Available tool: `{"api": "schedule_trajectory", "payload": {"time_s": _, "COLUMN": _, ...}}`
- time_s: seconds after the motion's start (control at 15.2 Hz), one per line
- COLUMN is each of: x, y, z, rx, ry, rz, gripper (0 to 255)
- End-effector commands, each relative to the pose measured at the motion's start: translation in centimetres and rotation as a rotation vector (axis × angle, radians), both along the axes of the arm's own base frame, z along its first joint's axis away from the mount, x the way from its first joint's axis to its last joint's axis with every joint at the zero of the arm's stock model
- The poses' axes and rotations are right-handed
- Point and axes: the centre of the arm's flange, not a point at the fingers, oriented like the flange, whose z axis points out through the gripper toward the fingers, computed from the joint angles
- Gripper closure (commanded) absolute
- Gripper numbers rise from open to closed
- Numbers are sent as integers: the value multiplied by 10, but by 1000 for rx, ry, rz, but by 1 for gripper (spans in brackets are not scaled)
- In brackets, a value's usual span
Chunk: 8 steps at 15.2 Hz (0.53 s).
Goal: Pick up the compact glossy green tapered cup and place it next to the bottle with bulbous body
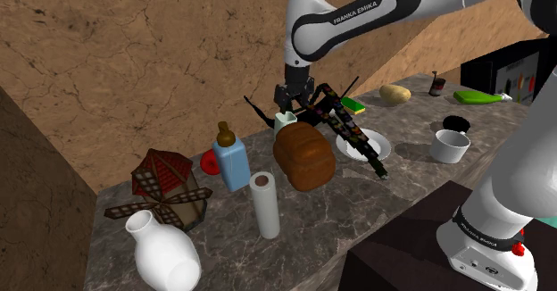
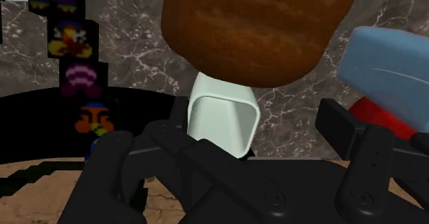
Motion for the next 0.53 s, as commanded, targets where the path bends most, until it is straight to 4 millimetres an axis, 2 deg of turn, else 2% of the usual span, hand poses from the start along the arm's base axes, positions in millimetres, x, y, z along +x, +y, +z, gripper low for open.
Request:
{"api": "schedule_trajectory", "payload": {"time_s": 0.0, "x": 22, "y": 7, "z": -19, "rx": 4, "ry": 4, "rz": -2, "gripper": 0}}
{"api": "schedule_trajectory", "payload": {"time_s": 0.2, "x": 50, "y": 16, "z": -38, "rx": 9, "ry": 10, "rz": -4, "gripper": 0}}
{"api": "schedule_trajectory", "payload": {"time_s": 0.46, "x": 52, "y": 17, "z": -59, "rx": 9, "ry": 10, "rz": -4, "gripper": 0}}
